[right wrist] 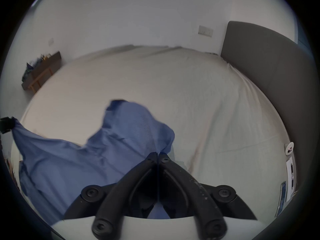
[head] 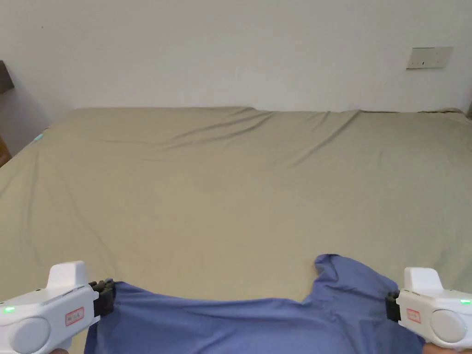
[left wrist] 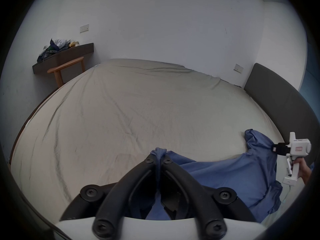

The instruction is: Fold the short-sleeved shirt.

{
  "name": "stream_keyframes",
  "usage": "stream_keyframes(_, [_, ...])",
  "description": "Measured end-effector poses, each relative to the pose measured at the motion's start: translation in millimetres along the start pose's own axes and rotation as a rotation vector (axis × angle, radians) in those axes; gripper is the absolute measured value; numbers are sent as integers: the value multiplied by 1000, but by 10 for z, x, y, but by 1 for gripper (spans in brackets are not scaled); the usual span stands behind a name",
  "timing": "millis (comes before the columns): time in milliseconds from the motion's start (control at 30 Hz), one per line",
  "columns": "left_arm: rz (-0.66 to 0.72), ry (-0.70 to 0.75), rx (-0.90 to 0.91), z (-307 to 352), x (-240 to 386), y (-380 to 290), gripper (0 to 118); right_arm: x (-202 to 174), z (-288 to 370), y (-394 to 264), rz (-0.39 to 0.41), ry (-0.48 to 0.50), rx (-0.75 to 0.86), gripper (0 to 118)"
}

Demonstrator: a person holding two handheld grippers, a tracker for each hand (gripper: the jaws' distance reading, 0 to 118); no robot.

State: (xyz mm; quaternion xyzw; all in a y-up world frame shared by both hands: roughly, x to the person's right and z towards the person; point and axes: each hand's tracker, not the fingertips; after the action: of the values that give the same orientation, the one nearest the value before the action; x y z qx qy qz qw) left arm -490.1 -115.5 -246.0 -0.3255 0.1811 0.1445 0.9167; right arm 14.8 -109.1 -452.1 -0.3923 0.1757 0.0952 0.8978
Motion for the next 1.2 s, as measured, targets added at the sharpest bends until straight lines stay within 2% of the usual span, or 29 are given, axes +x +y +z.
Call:
stream_keyframes(67, [18, 5, 8, 127, -40, -65, 3, 71, 408, -17, 21, 8, 53, 3])
stream_keyframes(100, [27, 11, 17, 204, -55, -96, 3, 305, 328, -66, 15, 20, 80, 3])
stream_keyframes(300, [64, 40, 43, 813, -142, -338, 3, 664, 1074, -500, -35, 82, 155, 3])
stream_keyframes(367, [75, 52, 50, 985, -209, -460, 3, 561, 1326, -752, -52, 101, 170, 3])
stream_keyframes(467, [99, 58, 37, 1155, -353, -689, 3, 675, 1446, -1079, -69, 120, 157, 3])
stream_keyframes(500, [102, 60, 34, 1209, -378, -787, 3, 532, 1553, -1226, -77, 123, 152, 3])
stream_keyframes(567, [116, 64, 11, 1255, -455, -1018, 3, 563, 1557, -1491, -125, 134, 120, 3])
stream_keyframes(800, [111, 118, -95, 1319, -404, -1715, 3, 466, 1342, -2236, -164, 95, -25, 3])
stream_keyframes(1000, [82, 159, -201, 1143, -440, -2016, 3, 429, 1067, -2542, -198, 37, -101, 3])
stream_keyframes(1100, [69, 170, -237, 1104, -354, -2074, 5, 359, 1074, -2557, -178, 5, -96, 4])
stream_keyframes(1133, [65, 178, -243, 1095, -327, -2079, 11, 350, 1097, -2531, -182, -3, -91, 9])
stream_keyframes(1167, [71, 190, -230, 1118, -294, -2058, 21, 309, 1184, -2497, -185, -6, -81, 21])
stream_keyframes(1200, [70, 203, -227, 1142, -261, -2030, 40, 297, 1248, -2441, -186, -7, -72, 48])
